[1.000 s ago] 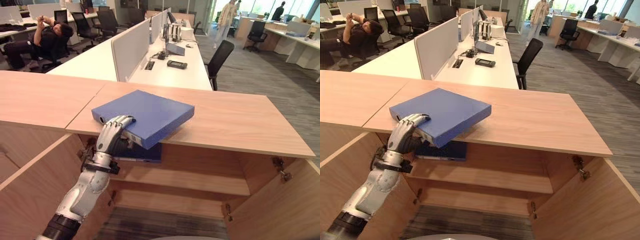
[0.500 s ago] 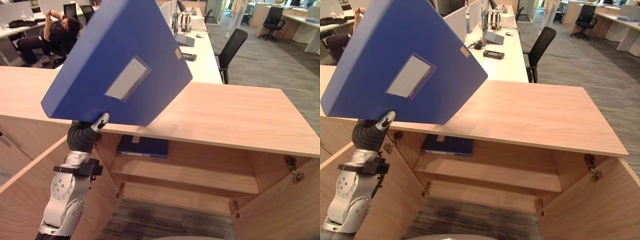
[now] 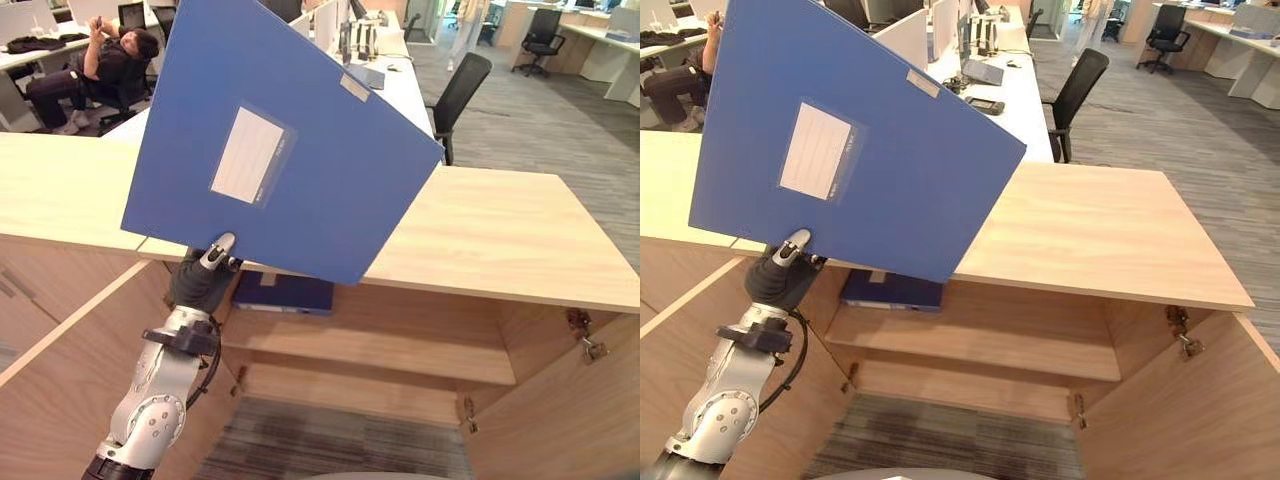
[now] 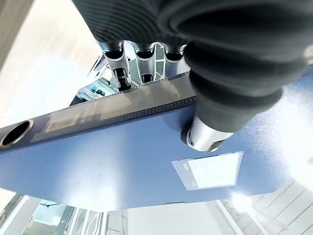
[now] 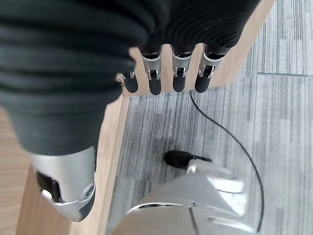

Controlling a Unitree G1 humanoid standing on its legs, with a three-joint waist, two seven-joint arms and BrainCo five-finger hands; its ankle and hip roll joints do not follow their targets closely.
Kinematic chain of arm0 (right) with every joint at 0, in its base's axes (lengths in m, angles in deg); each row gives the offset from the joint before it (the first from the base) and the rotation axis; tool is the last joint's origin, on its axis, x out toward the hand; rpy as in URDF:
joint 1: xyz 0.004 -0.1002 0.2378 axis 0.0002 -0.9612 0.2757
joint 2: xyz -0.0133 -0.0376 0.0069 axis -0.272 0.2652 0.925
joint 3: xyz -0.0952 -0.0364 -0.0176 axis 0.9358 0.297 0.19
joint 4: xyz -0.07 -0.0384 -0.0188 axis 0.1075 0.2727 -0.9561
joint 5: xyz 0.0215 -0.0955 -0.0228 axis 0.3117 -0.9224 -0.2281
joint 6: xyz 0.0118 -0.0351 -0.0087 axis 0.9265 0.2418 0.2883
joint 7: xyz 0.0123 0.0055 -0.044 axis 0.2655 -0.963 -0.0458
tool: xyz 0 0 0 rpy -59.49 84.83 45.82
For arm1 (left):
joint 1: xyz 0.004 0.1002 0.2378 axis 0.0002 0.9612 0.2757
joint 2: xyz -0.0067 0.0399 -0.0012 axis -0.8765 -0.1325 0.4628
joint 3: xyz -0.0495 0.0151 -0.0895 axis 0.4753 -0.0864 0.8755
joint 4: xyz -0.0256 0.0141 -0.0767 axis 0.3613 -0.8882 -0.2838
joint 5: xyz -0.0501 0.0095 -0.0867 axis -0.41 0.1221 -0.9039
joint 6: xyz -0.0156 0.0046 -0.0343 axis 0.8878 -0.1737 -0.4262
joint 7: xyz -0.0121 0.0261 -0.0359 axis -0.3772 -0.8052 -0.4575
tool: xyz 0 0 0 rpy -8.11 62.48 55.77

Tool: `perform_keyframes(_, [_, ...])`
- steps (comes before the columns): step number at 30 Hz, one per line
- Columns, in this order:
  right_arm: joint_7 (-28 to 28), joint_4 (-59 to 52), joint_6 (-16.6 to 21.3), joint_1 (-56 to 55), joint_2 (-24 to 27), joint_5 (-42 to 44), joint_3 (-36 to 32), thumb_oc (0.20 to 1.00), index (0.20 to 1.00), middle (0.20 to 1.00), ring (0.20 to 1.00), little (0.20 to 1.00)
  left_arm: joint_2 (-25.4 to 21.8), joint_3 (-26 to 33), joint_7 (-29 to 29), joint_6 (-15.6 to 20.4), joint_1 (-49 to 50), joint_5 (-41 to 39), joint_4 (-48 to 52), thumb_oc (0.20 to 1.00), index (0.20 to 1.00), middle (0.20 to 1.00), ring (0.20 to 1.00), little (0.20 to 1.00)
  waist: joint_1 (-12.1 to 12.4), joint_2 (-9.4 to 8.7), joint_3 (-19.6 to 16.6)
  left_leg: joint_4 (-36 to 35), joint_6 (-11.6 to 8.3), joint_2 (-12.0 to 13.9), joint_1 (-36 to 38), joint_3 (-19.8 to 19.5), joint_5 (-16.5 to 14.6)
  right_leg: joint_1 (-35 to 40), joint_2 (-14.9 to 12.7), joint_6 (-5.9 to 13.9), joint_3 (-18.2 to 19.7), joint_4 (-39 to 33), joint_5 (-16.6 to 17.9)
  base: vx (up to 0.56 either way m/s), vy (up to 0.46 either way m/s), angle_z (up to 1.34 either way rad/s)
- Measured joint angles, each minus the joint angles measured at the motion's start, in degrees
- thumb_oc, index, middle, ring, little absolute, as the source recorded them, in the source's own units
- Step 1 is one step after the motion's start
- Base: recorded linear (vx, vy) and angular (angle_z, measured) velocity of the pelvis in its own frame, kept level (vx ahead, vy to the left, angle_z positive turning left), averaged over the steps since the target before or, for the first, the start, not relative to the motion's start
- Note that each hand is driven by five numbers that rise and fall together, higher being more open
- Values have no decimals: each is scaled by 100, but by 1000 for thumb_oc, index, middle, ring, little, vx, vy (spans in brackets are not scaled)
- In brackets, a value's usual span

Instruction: Put the empty folder in the office cabinet

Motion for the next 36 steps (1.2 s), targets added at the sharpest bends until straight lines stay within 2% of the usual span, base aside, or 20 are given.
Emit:
perform_keyframes(5, [0,121,0,61,-3,-23,20,1000,1000,1000,1000,1000,-10,-245,206,-204,0,-367,-29,200,200,200,200,200,-47,5,-10,0,7,1,3,2,6,0,1,-1,4,0,1,0,0,0])
perform_keyframes(7, [0,176,2,61,-9,-53,151,1000,1000,1000,1000,1000,-17,-596,211,-230,-73,-565,-66,200,200,200,200,200,-38,-4,-16,1,33,-2,3,2,24,0,1,-2,4,0,1,0,0,0])
perform_keyframes(8, [0,173,5,94,-11,-56,156,1000,1000,1000,1000,1000,-56,-948,229,-396,-138,-671,-87,200,200,200,200,200,-41,-3,-18,1,34,-2,3,2,25,1,1,-3,4,0,3,0,0,0])
perform_keyframes(14, [6,172,8,194,-13,-71,232,1000,1000,1000,1000,1000,-87,-1780,481,-733,-284,-727,-138,200,200,200,200,200,-60,3,-23,1,33,-3,7,9,25,0,1,-7,7,0,5,0,0,0])
perform_keyframes(19, [11,172,9,237,-12,-71,247,1000,1000,1000,1000,1000,-124,-1919,582,-893,-252,-726,-402,200,200,200,200,200,-72,14,-29,0,29,-2,7,17,22,-6,2,-1,6,0,2,0,0,0])
perform_keyframes(23, [41,177,7,280,10,-69,245,1000,1000,1000,1000,1000,-704,-1913,581,-1123,123,-722,-905,200,200,200,200,200,-65,31,-24,0,11,-2,6,19,9,-8,0,-2,7,0,2,0,0,0])
perform_keyframes(24, [39,180,5,277,17,-69,243,1000,1000,1000,1000,1000,-730,-1907,571,-1150,160,-719,-1002,200,200,200,200,200,-62,35,-22,-1,14,-3,5,19,12,-7,-1,-3,7,0,2,0,0,0])
perform_keyframes(27, [-4,219,-8,274,36,-62,206,1000,1000,1000,1000,1000,-1205,-1867,553,-1176,339,-672,-1039,200,200,200,200,200,-47,44,-18,0,8,-3,7,12,8,0,-1,-5,-1,0,1,0,0,0])
perform_keyframes(32, [-91,201,-36,287,161,16,139,1000,1000,1000,1000,1000,-1641,-1310,525,-1169,867,108,-1250,200,200,200,200,200,-16,99,14,-2,-4,-8,8,4,1,6,-7,-2,-8,0,0,0,0,0])
perform_keyframes(36, [-138,203,-36,290,237,149,136,1000,1000,1000,1000,1000,-1663,-1219,526,-1186,992,704,-1286,200,200,200,200,200,27,97,17,-1,-10,-6,1,-6,5,4,-6,-2,-6,0,0,0,0,0])
